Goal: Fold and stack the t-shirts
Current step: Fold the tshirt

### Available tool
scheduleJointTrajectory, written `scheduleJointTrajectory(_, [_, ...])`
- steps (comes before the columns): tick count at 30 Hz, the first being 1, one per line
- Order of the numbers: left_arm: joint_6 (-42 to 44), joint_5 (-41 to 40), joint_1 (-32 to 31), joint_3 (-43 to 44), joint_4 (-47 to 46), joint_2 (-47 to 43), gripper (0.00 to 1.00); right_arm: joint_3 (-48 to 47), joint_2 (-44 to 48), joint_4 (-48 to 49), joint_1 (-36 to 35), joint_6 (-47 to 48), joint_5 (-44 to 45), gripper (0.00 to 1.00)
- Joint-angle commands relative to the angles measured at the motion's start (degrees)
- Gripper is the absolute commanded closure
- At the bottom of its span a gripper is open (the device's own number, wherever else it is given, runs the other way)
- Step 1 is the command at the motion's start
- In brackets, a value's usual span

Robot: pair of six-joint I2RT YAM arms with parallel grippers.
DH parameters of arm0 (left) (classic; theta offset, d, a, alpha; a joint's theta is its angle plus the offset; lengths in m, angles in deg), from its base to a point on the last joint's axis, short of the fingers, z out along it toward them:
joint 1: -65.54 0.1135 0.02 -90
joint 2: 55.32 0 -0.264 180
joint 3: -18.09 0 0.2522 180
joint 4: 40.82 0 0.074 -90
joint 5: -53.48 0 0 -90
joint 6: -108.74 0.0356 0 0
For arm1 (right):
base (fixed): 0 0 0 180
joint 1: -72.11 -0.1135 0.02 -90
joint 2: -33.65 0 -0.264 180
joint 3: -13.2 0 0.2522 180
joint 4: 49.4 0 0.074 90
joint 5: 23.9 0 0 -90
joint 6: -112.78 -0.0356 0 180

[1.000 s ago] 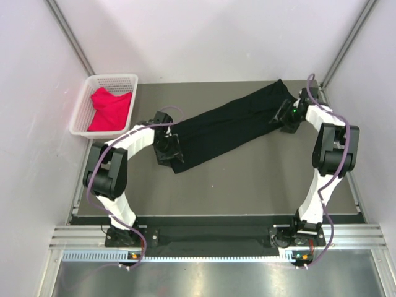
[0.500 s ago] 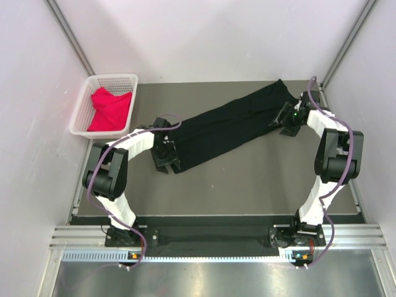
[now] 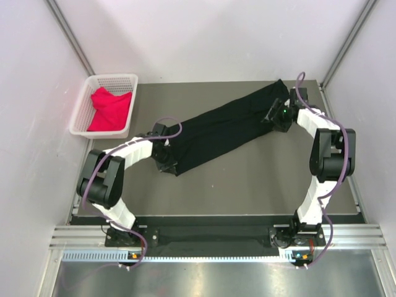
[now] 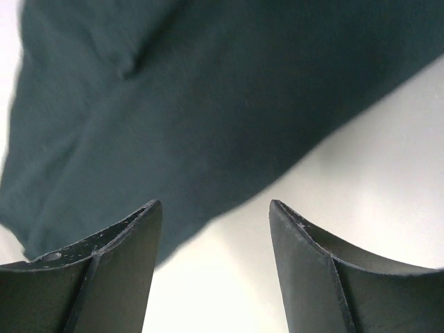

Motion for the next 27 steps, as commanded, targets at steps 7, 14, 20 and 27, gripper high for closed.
scheduleJointTrajectory(7, [-0.58,2.28,-8.49,-9.99,2.0,-12.54,1.0,-14.41,-6.39,5.05,-1.04,-2.79,7.22,0.37])
scheduleJointTrajectory(14, [-4.0,8.51,-14.47,-17.63,4.74,-19.49,1.0,-21.19,-10.87,5.22,-5.25,1.6,9.68,0.37])
scheduleJointTrajectory(20, [-6.65,11.16,-19.58,-19.41,3.68,-28.18,0.39,-27.67,-15.0,6.11,-11.22,9.51,11.0,0.37])
scheduleJointTrajectory(27, [-3.4,5.55,-19.58,-10.63,11.4,-35.14,0.27,-34.28,-21.24,5.05,-14.92,11.27,14.43,0.52])
